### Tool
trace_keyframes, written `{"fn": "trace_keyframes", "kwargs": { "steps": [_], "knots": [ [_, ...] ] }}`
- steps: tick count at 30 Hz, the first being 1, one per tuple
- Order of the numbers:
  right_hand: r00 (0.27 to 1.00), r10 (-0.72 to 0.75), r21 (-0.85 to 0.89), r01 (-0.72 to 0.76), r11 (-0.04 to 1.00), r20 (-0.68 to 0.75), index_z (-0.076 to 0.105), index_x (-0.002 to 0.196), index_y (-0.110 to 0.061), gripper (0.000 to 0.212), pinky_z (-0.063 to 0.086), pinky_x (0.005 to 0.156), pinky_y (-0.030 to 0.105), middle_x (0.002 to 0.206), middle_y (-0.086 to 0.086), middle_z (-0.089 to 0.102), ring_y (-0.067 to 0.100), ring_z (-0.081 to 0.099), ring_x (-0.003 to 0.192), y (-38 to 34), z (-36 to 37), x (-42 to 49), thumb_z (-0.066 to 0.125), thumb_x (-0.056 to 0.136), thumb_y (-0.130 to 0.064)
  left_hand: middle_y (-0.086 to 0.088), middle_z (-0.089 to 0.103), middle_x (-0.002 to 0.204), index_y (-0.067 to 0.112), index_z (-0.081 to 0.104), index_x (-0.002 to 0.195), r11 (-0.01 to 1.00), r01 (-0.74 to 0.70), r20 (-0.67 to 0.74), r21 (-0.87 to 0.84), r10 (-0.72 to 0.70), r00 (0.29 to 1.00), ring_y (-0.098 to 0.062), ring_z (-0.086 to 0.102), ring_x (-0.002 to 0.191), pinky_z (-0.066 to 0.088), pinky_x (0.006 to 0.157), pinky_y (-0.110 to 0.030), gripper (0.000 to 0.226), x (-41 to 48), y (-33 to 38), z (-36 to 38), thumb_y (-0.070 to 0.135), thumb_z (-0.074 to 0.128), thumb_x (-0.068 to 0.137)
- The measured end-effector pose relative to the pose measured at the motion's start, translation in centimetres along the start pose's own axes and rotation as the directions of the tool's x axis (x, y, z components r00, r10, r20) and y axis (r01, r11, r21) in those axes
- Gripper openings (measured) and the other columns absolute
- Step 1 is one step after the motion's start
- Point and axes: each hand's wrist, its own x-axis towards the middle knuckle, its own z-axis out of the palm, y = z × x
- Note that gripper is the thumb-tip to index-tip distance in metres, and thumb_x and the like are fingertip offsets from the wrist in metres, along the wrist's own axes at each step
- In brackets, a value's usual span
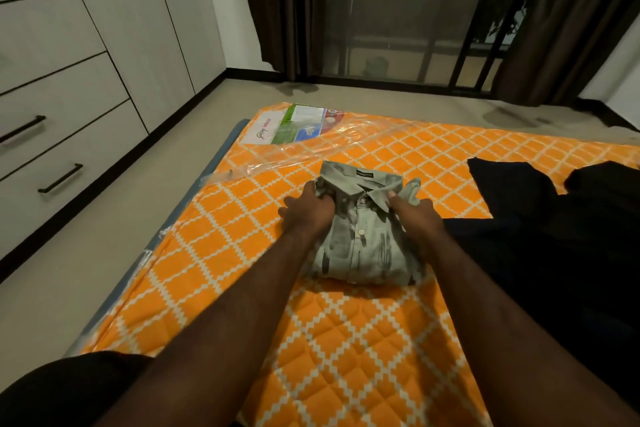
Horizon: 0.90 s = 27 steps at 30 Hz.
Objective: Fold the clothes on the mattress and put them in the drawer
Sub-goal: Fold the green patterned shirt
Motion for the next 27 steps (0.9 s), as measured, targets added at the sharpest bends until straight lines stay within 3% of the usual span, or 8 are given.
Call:
{"fn": "trace_keyframes", "kwargs": {
  "steps": [3,6,8,11,13,16,20,27],
  "knots": [
    [0.996,0.04,0.043,-0.044,0.998,0.075,0.016,0.16,-0.007,0.11,0.048,0.104,0.047,0.161,0.016,0.035,0.04,0.045,0.138,0.3,-0.2,-0.6,0.068,0.084,-0.069,-0.021,0.044,0.148,0.023,0.023,0.155,0.999,0.054,0.019,0.002,-0.054,0.998,-0.046,0.038,0.135,0.035,0.105,-0.052,0.068,-0.4,0.2,-0.1,0.054,0.043,0.099],
    [0.989,0.03,0.052,-0.038,0.998,0.144,0.022,0.16,-0.01,0.124,0.05,0.105,0.05,0.16,0.014,0.039,0.041,0.05,0.135,0.7,0.8,-1.1,0.067,0.07,-0.082,-0.019,0.047,0.147,0.005,0.022,0.154,0.989,0.115,0.099,-0.09,-0.106,0.989,-0.042,0.049,0.13,0.045,0.105,-0.049,0.073,-0.6,0.4,0.3,0.043,0.048,0.097],
    [0.985,0.016,0.104,-0.034,0.994,0.175,0.026,0.159,-0.012,0.128,0.052,0.101,0.051,0.156,0.013,0.045,0.041,0.056,0.129,0.7,1.7,-1.8,0.066,0.062,-0.086,-0.02,0.053,0.139,0.001,0.036,0.145,0.98,0.12,0.102,-0.162,-0.104,0.989,-0.04,0.057,0.119,0.052,0.093,-0.046,0.062,-0.6,0.1,0.1,0.035,0.05,0.095],
    [0.977,-0.059,0.194,0.018,0.981,0.207,0.039,0.153,-0.016,0.124,0.056,0.094,0.053,0.146,0.011,0.056,0.039,0.063,0.118,1.4,3.4,-1.4,0.068,0.058,-0.09,-0.02,0.058,0.127,0.0,0.048,0.132,0.946,0.091,0.054,-0.31,-0.077,0.996,-0.04,0.059,0.106,0.045,0.069,-0.044,0.045,-0.5,-1.0,-0.8,0.029,0.048,0.098],
    [0.972,-0.102,0.251,0.046,0.967,0.213,0.048,0.147,-0.021,0.128,0.059,0.089,0.055,0.136,0.008,0.064,0.036,0.069,0.108,2.3,5.4,0.0,0.068,0.046,-0.098,-0.019,0.056,0.123,0.002,0.047,0.127,0.931,0.033,-0.003,-0.364,-0.036,0.999,-0.036,0.055,0.096,0.038,0.069,-0.04,0.034,-0.5,-2.2,-2.1,0.025,0.046,0.103],
    [0.962,-0.165,0.279,0.101,0.955,0.219,0.049,0.143,-0.021,0.11,0.059,0.088,0.054,0.128,0.005,0.068,0.033,0.07,0.103,1.1,8.5,-1.2,0.067,0.059,-0.09,-0.021,0.055,0.117,0.003,0.044,0.124,0.954,-0.06,-0.081,-0.295,0.038,0.996,-0.034,0.051,0.09,0.036,0.07,-0.04,0.025,-0.3,-4.1,-4.9,0.02,0.043,0.105],
    [0.958,-0.235,0.292,0.18,0.939,0.166,0.048,0.14,-0.014,0.067,0.054,0.096,0.052,0.132,0.01,0.064,0.037,0.064,0.114,-4.4,12.6,-7.2,0.065,0.091,-0.057,-0.025,0.06,0.114,0.002,0.045,0.125,0.982,-0.133,-0.197,-0.134,0.105,0.975,-0.042,0.059,0.101,0.037,0.069,-0.037,0.026,0.9,-6.9,-10.4,0.02,0.042,0.106],
    [0.925,-0.303,0.23,0.251,0.94,0.228,0.038,0.143,-0.006,0.06,0.048,0.102,0.048,0.14,0.021,0.057,0.044,0.057,0.124,-9.4,20.4,-12.1,0.058,0.101,-0.044,-0.023,0.063,0.122,0.008,0.048,0.126,0.993,-0.094,-0.276,0.075,0.111,0.955,-0.043,0.059,0.11,0.042,0.081,-0.037,0.03,1.6,-12.7,-18.7,0.027,0.044,0.104]
  ]
}}
